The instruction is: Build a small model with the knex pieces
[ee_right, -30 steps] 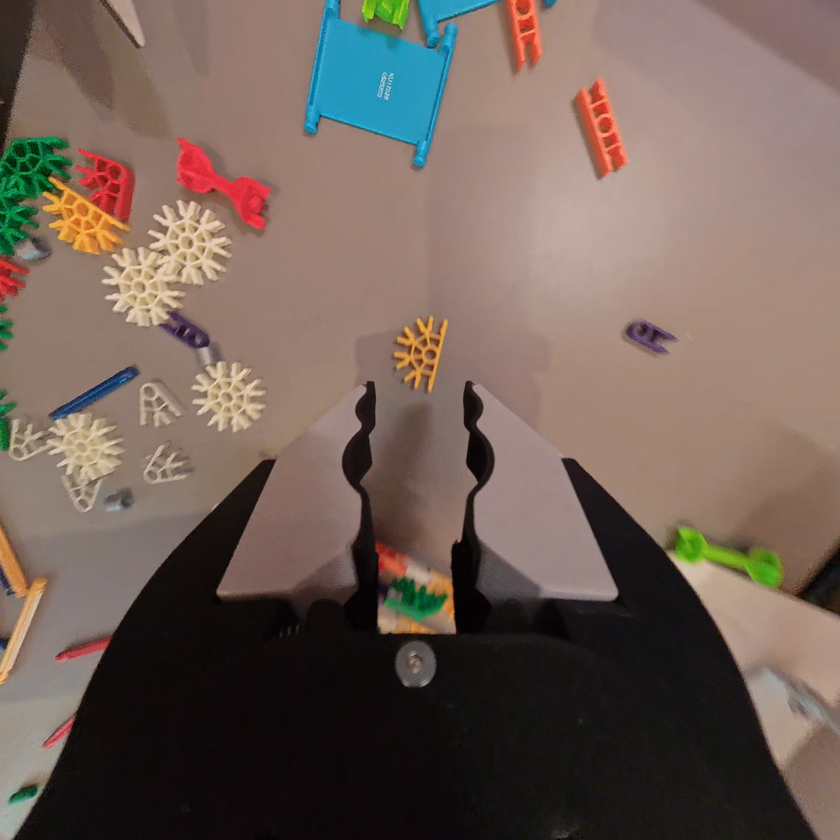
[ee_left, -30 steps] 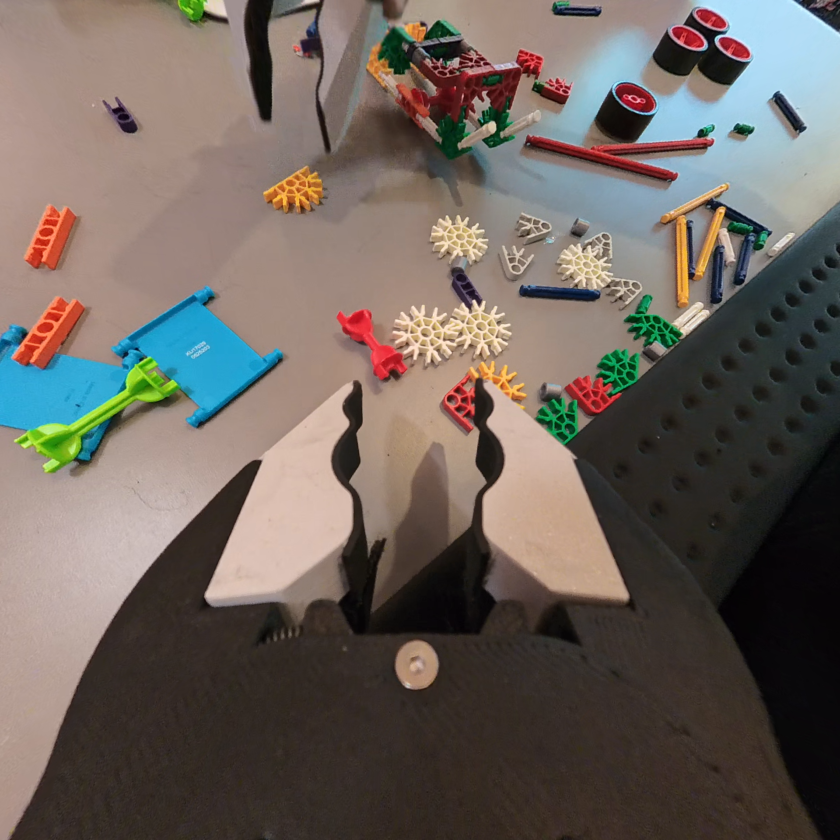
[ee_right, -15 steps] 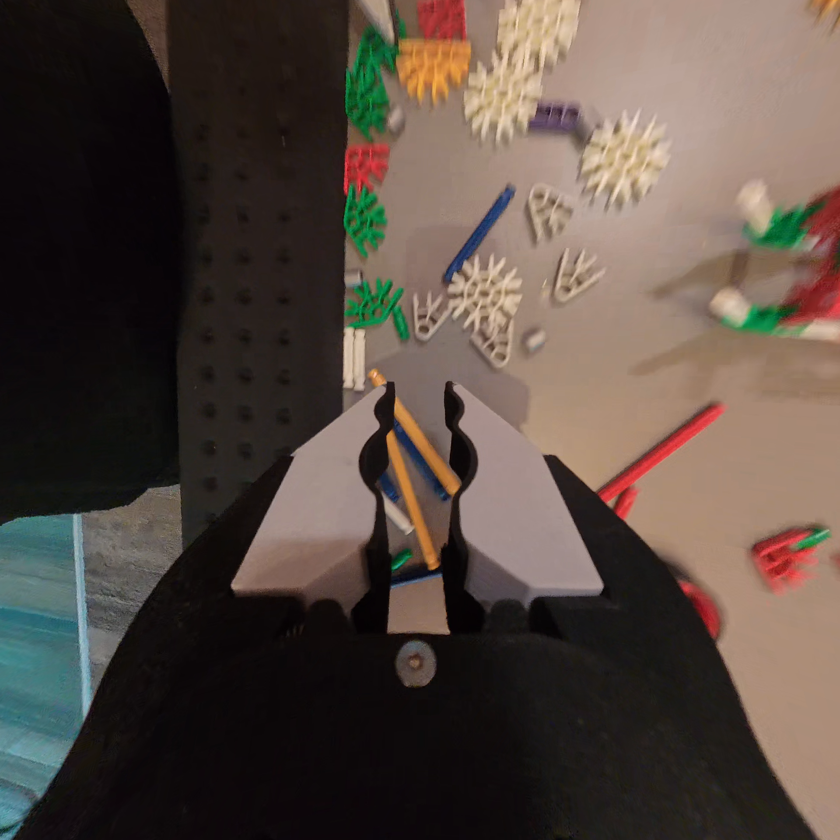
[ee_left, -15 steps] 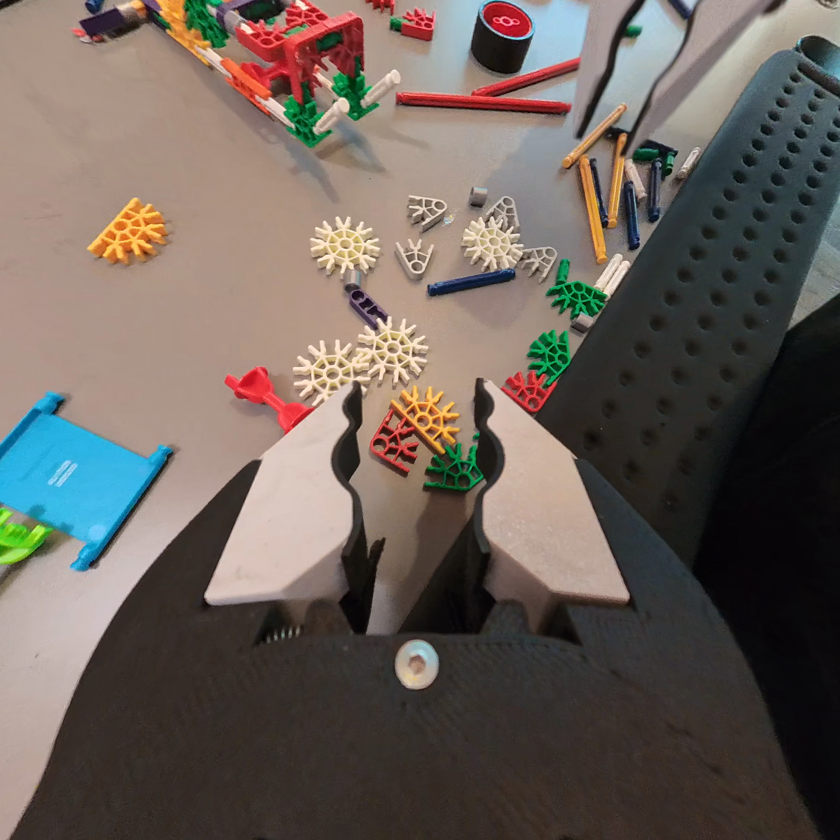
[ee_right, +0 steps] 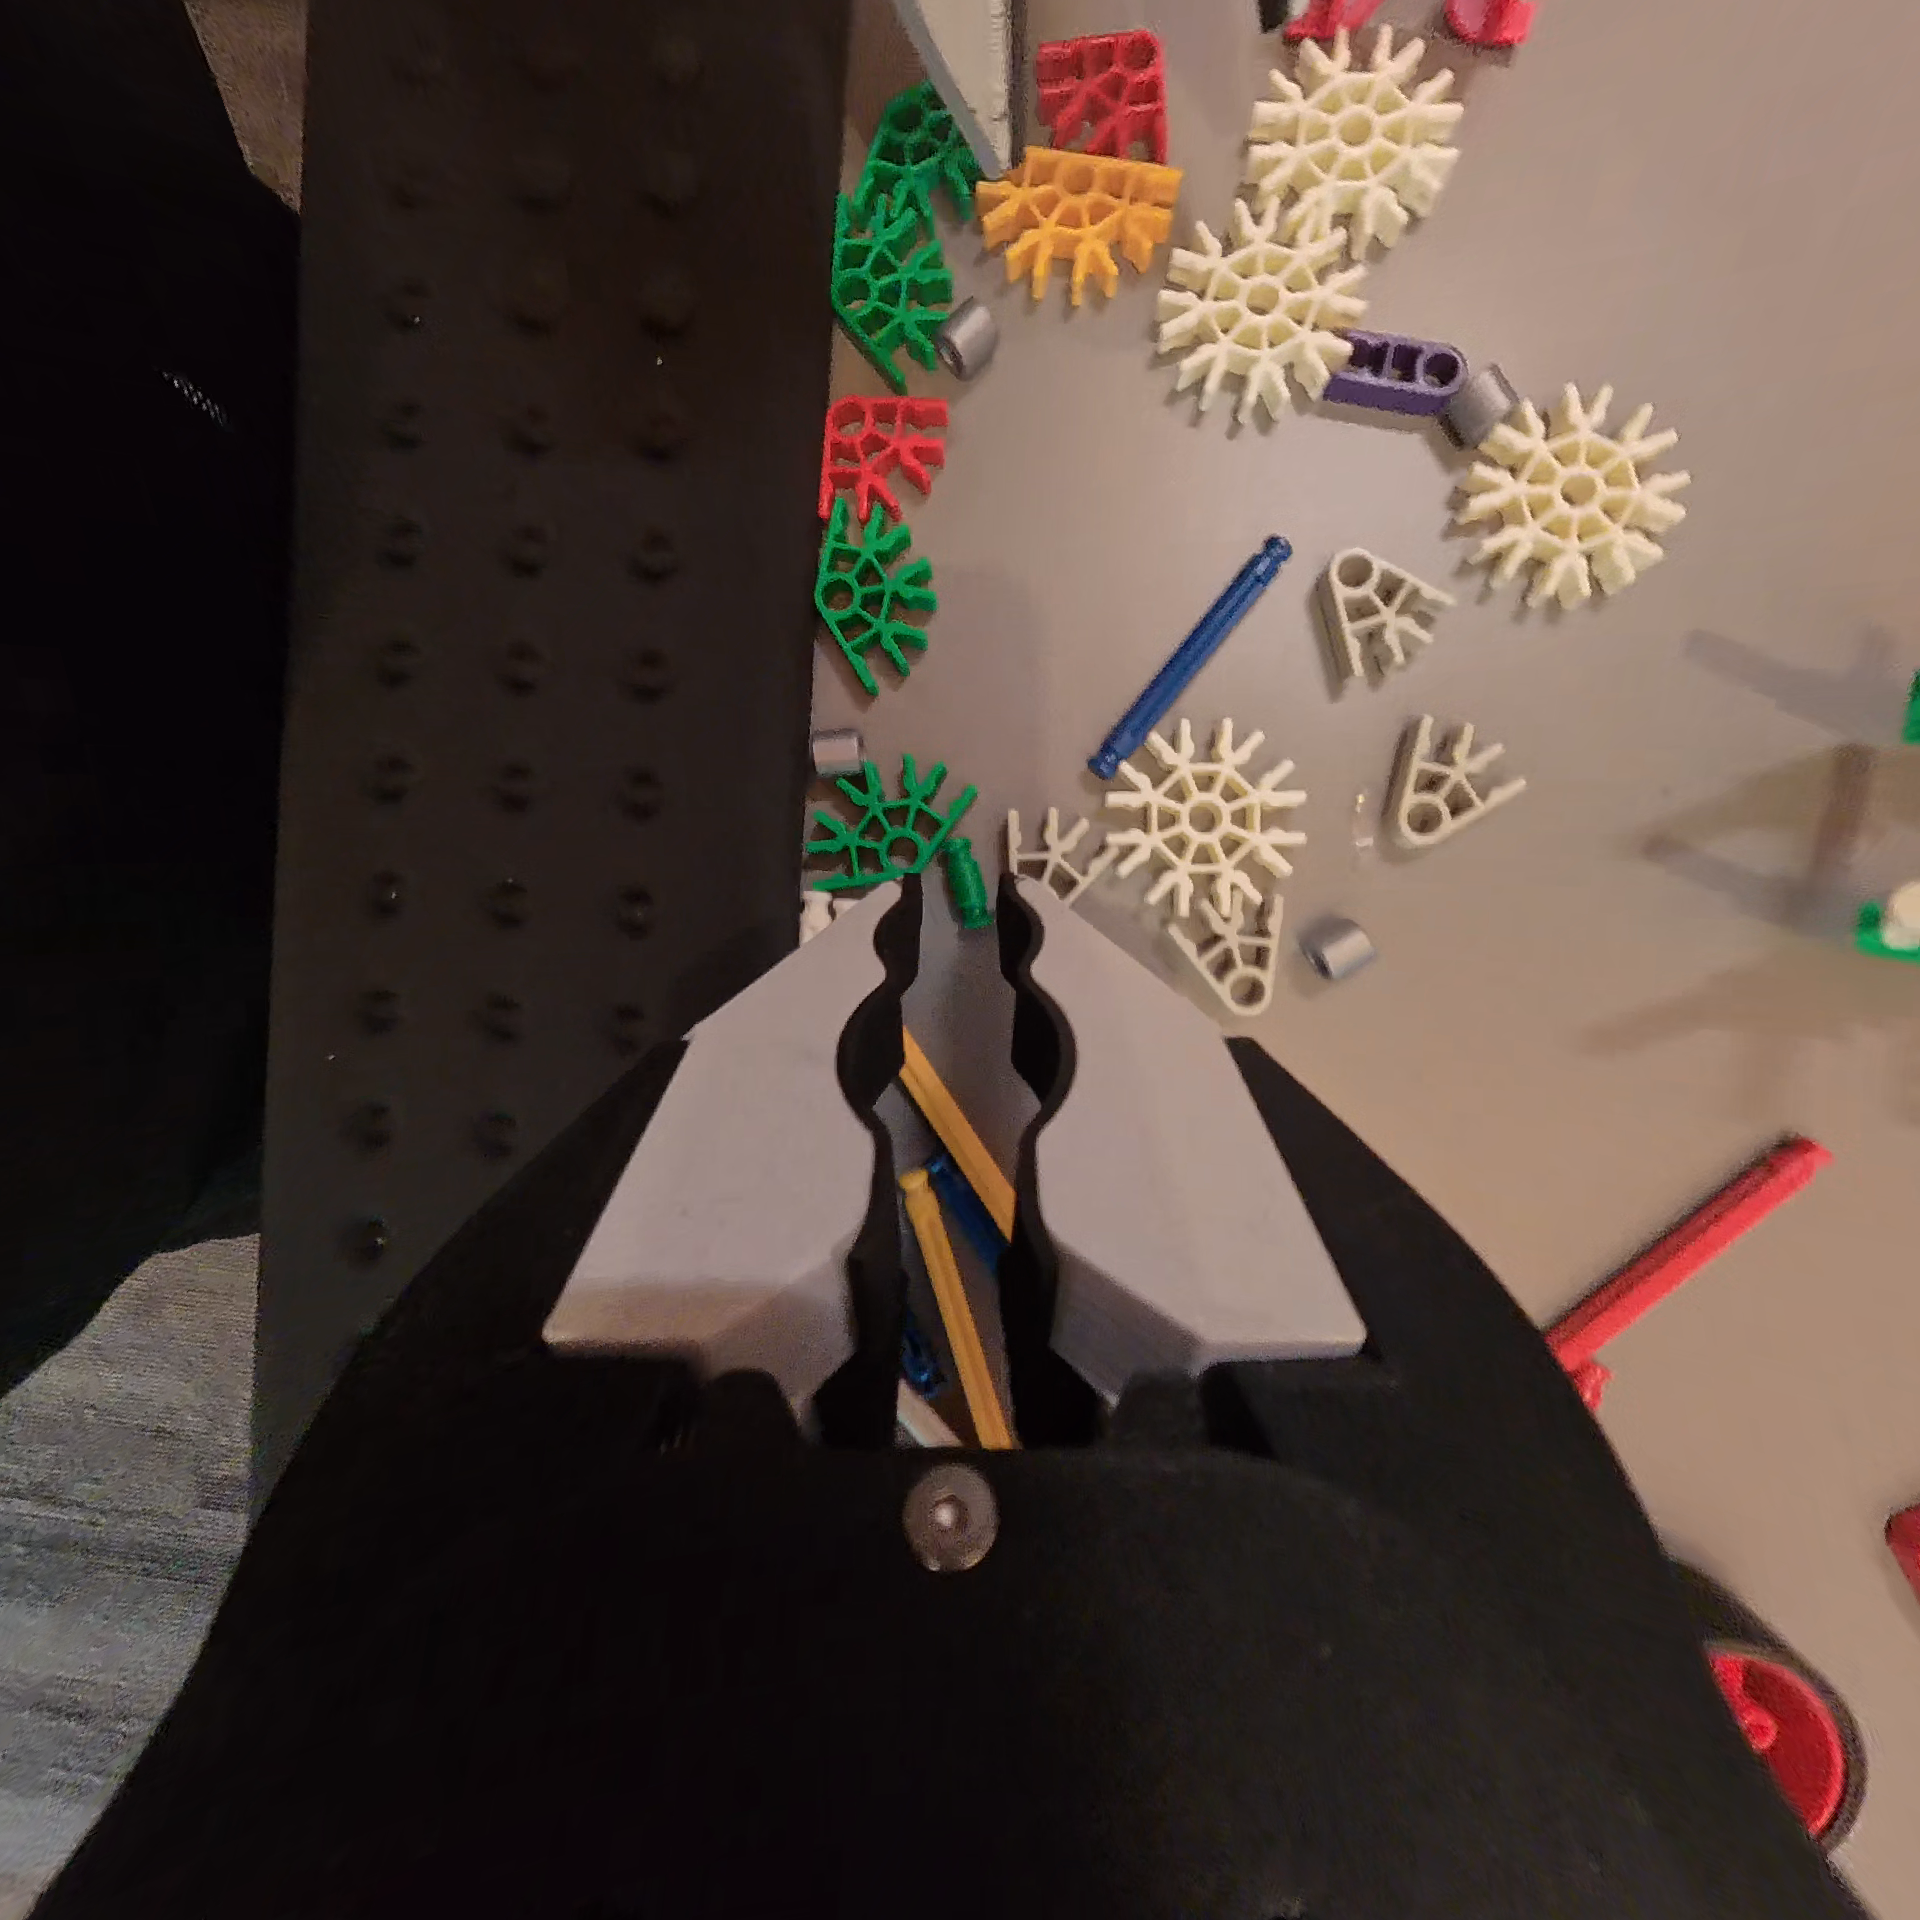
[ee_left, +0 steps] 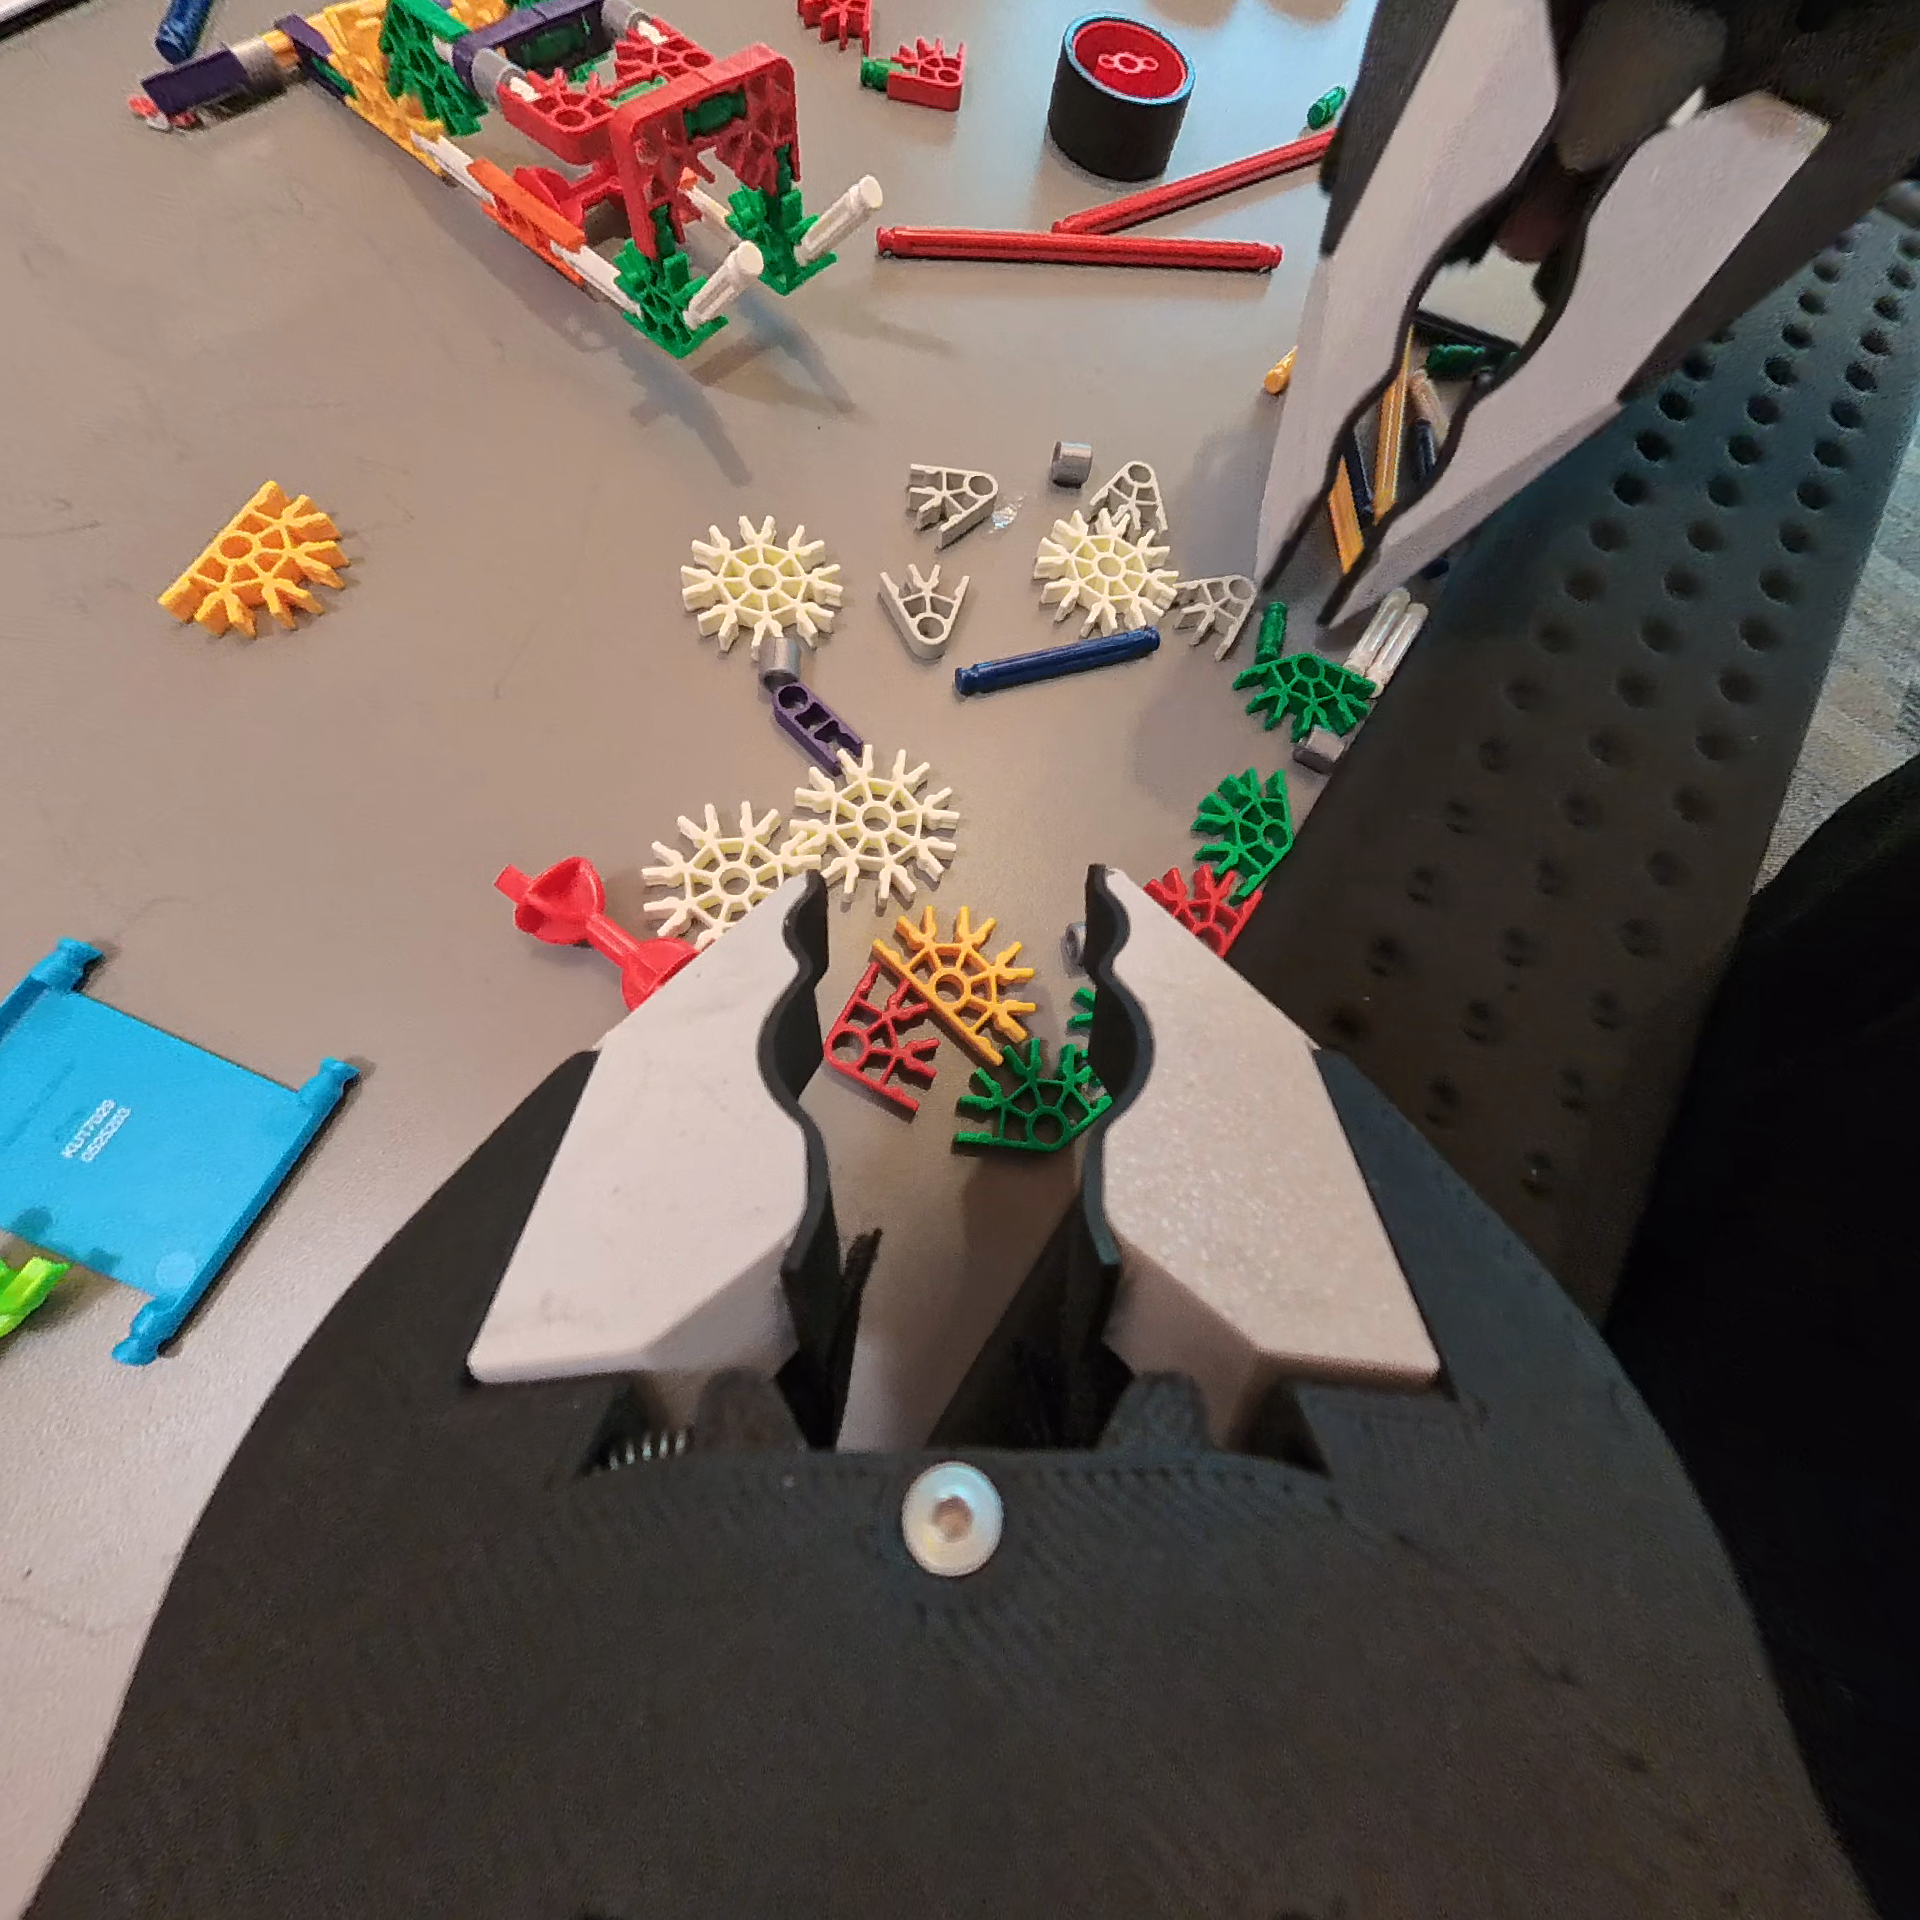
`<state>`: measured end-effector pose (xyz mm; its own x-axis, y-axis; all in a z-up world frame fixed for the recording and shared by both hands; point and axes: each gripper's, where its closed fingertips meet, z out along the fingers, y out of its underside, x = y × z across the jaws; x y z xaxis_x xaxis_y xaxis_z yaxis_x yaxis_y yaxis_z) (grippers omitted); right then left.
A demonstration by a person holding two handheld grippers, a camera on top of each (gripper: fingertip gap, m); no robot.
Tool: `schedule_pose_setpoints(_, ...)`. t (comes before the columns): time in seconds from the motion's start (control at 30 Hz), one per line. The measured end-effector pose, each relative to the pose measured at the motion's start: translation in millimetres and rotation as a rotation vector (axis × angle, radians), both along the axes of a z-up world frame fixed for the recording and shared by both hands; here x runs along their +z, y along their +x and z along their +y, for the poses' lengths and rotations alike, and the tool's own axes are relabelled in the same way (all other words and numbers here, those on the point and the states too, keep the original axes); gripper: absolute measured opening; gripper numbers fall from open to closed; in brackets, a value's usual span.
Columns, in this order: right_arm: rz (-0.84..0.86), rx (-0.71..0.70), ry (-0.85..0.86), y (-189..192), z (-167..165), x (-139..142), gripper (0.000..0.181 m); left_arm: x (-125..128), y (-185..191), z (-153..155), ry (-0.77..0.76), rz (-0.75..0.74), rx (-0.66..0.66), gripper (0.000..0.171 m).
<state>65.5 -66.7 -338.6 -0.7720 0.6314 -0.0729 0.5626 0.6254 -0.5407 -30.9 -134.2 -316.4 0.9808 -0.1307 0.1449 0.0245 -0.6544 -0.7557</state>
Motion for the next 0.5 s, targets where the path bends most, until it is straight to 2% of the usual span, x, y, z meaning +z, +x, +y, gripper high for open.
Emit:
schedule_pose_setpoints(0.17, 0.002, 0.048, 0.018, -2.3, -7.2, -4.8, 0.007, 2.1, -0.8, -0.5, 0.019, 0.006, 0.008, 0.046)
schedule_pose_setpoints(0.33, -0.015, 0.043, -0.001, -3.5, -6.8, -5.1, 0.008, 2.9, 0.0, -0.4, 0.023, -0.004, 0.0, 0.046)
schedule_pose_setpoints(0.5, -0.039, 0.025, -0.056, -1.3, -6.1, -4.8, 0.0, 2.4, 1.2, -0.5, 0.021, -0.011, -0.01, 0.046)
